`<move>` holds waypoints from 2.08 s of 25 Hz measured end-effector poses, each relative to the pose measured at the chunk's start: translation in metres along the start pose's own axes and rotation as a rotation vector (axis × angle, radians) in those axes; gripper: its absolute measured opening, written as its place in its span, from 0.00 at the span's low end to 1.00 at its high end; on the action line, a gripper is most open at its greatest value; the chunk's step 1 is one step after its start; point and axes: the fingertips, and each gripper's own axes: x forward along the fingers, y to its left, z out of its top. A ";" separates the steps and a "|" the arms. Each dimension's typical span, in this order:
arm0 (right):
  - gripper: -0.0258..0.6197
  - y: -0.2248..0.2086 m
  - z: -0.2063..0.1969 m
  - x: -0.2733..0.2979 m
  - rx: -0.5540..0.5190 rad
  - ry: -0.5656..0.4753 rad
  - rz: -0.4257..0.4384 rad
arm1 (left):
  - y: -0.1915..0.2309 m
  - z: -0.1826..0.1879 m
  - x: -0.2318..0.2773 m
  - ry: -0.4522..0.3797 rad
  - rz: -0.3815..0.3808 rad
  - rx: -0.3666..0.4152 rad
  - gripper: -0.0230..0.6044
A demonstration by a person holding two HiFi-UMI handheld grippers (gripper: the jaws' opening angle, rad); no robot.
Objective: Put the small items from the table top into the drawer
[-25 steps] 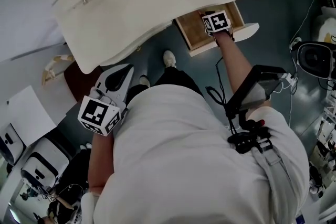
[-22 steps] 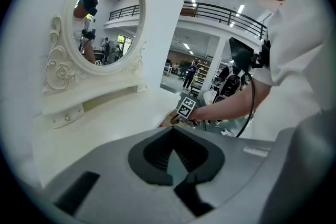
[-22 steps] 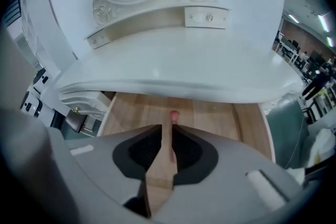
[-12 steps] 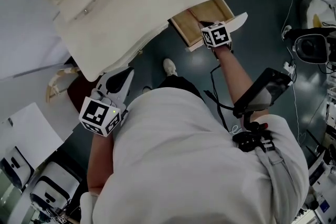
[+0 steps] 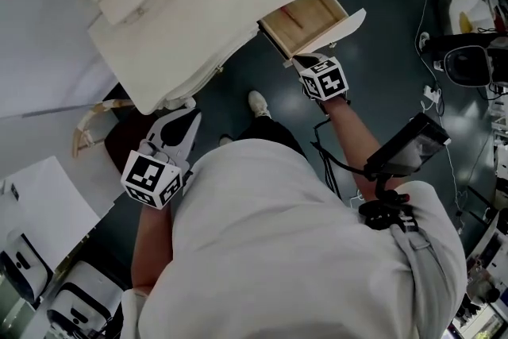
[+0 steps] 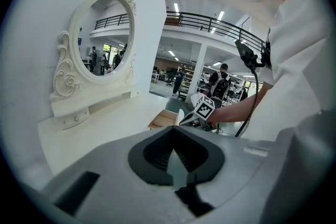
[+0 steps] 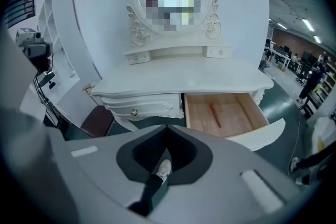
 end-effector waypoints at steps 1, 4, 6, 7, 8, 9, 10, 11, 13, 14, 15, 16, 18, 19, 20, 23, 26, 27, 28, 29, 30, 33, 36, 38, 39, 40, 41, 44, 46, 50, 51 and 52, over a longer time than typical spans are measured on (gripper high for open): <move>0.04 0.011 -0.001 -0.005 -0.005 -0.009 0.003 | -0.002 -0.005 -0.006 -0.001 -0.005 0.003 0.04; 0.04 0.044 -0.003 -0.018 -0.017 -0.034 0.010 | -0.006 -0.019 -0.024 -0.004 -0.018 0.007 0.04; 0.04 0.066 -0.005 -0.026 -0.023 -0.051 0.018 | -0.009 -0.029 -0.036 -0.007 -0.023 0.008 0.04; 0.04 0.078 -0.006 -0.030 -0.028 -0.059 0.023 | -0.011 -0.034 -0.043 -0.008 -0.026 0.009 0.04; 0.04 0.090 -0.008 -0.035 -0.033 -0.065 0.030 | -0.013 -0.039 -0.049 -0.009 -0.028 0.010 0.04; 0.04 0.103 -0.010 -0.039 -0.040 -0.071 0.036 | -0.016 -0.044 -0.055 -0.010 -0.031 0.011 0.04; 0.04 0.116 -0.013 -0.044 -0.048 -0.077 0.042 | -0.019 -0.050 -0.062 -0.012 -0.033 0.012 0.04; 0.04 0.130 -0.016 -0.049 -0.054 -0.084 0.046 | -0.022 -0.056 -0.070 -0.014 -0.034 0.015 0.04; 0.04 0.155 -0.024 -0.059 -0.065 -0.098 0.054 | -0.030 -0.069 -0.084 -0.016 -0.035 0.019 0.04; 0.04 0.166 -0.028 -0.063 -0.070 -0.102 0.060 | -0.033 -0.074 -0.089 -0.016 -0.036 0.020 0.04; 0.04 0.174 -0.031 -0.065 -0.078 -0.103 0.067 | -0.034 -0.077 -0.092 -0.015 -0.036 0.019 0.04; 0.04 0.181 -0.032 -0.066 -0.087 -0.101 0.073 | -0.035 -0.079 -0.093 -0.013 -0.037 0.018 0.04; 0.04 0.190 -0.031 -0.067 -0.097 -0.099 0.087 | -0.033 -0.080 -0.094 -0.009 -0.038 0.016 0.04; 0.04 0.193 -0.031 -0.067 -0.098 -0.099 0.094 | -0.033 -0.080 -0.094 -0.008 -0.039 0.016 0.04; 0.04 0.196 -0.030 -0.068 -0.099 -0.100 0.101 | -0.033 -0.080 -0.094 -0.007 -0.039 0.016 0.04; 0.04 0.206 -0.029 -0.069 -0.113 -0.098 0.119 | -0.033 -0.082 -0.094 -0.006 -0.039 0.008 0.04; 0.04 0.214 -0.028 -0.070 -0.132 -0.098 0.131 | -0.035 -0.085 -0.094 -0.004 -0.045 0.002 0.04; 0.04 0.216 -0.028 -0.071 -0.136 -0.098 0.134 | -0.036 -0.086 -0.093 -0.004 -0.046 0.002 0.04; 0.04 0.217 -0.029 -0.071 -0.140 -0.100 0.137 | -0.037 -0.088 -0.092 -0.003 -0.046 0.002 0.04; 0.04 0.218 -0.029 -0.072 -0.143 -0.102 0.140 | -0.037 -0.089 -0.091 -0.003 -0.046 0.002 0.04; 0.04 0.219 -0.029 -0.072 -0.146 -0.104 0.143 | -0.038 -0.090 -0.090 -0.002 -0.045 0.002 0.04; 0.04 0.222 -0.028 -0.072 -0.151 -0.111 0.150 | -0.038 -0.093 -0.088 0.001 -0.045 -0.001 0.04; 0.04 0.225 -0.028 -0.073 -0.159 -0.117 0.159 | -0.039 -0.097 -0.087 0.007 -0.047 -0.004 0.04; 0.04 0.228 -0.027 -0.074 -0.165 -0.121 0.163 | -0.039 -0.098 -0.086 0.011 -0.049 -0.004 0.04; 0.04 0.229 -0.026 -0.074 -0.168 -0.123 0.165 | -0.039 -0.097 -0.086 0.013 -0.050 -0.003 0.04; 0.04 0.230 -0.025 -0.075 -0.171 -0.125 0.166 | -0.039 -0.097 -0.086 0.013 -0.051 -0.003 0.04; 0.04 0.231 -0.024 -0.075 -0.174 -0.127 0.168 | -0.038 -0.097 -0.086 0.013 -0.051 -0.002 0.04; 0.04 0.233 -0.023 -0.074 -0.183 -0.130 0.171 | -0.039 -0.098 -0.085 0.013 -0.052 -0.003 0.04; 0.04 0.233 -0.024 -0.074 -0.190 -0.132 0.174 | -0.041 -0.101 -0.083 0.016 -0.054 -0.004 0.04; 0.04 0.235 -0.025 -0.075 -0.201 -0.132 0.174 | -0.042 -0.102 -0.081 0.023 -0.062 -0.001 0.04; 0.04 0.236 -0.025 -0.075 -0.204 -0.133 0.174 | -0.042 -0.102 -0.081 0.024 -0.062 -0.001 0.04; 0.04 0.237 -0.025 -0.075 -0.206 -0.134 0.174 | -0.041 -0.102 -0.081 0.024 -0.063 -0.002 0.04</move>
